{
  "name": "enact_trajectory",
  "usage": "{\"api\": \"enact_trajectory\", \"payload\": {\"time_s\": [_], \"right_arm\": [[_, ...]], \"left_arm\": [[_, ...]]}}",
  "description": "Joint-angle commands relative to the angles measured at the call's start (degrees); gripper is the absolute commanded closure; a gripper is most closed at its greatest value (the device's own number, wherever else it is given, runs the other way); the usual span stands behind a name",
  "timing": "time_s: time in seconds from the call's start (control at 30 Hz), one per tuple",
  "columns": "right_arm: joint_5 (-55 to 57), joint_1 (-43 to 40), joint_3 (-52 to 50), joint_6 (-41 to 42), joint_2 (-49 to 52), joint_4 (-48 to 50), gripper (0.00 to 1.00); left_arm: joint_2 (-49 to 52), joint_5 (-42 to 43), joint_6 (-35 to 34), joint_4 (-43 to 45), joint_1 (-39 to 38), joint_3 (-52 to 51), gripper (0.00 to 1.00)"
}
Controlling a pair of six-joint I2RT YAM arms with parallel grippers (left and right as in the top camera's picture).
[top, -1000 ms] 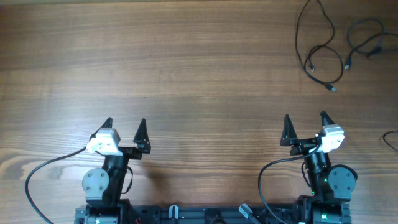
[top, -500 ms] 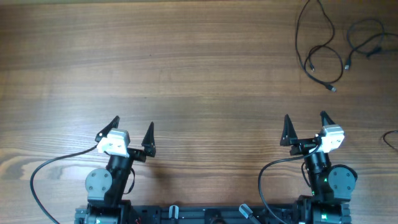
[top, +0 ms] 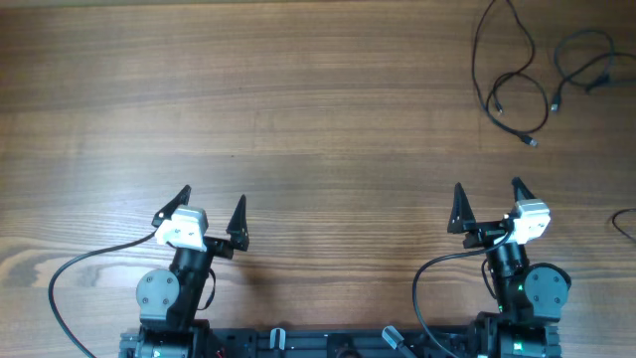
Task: Untangle cables
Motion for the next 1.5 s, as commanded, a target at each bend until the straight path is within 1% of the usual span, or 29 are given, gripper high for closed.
{"api": "enact_trajectory", "payload": {"time_s": [0.0,0.1,0.27,0.37,0.53,0.8,1.47], "right_arm": [[0.7,-0.3,-0.1,-0.6,-0.9,0.1,0.00],[0.7,-0.3,-0.1,-0.7,-0.9,0.1,0.00],[0.7,-0.3,-0.1,-0.7,-0.9,0.1,0.00],[0.7,-0.3,-0.1,-0.7,-0.9,0.1,0.00],[0.7,-0.3,-0.1,-0.7,-0.9,0.1,0.00],[0.7,-0.3,-0.1,-0.6,-0.9,0.1,0.00],[0.7,-0.3,-0.1,-0.7,-0.9,0.1,0.00]], "left_arm": [[0.1,-0.2,1.1,0.2,-0.4,-0.6,0.00],[0.1,-0.1,1.1,0.2,-0.4,-0.6,0.00],[0.2,-0.2,1.1,0.2,5.5,-0.6,0.00],[0.2,-0.2,1.1,0.2,7.0,-0.6,0.00],[0.1,-0.2,1.1,0.2,7.0,-0.6,0.00],[-0.6,-0.2,1.1,0.2,2.8,-0.6,0.00],[-0.6,-0.2,1.1,0.2,2.8,-0.6,0.00]]}}
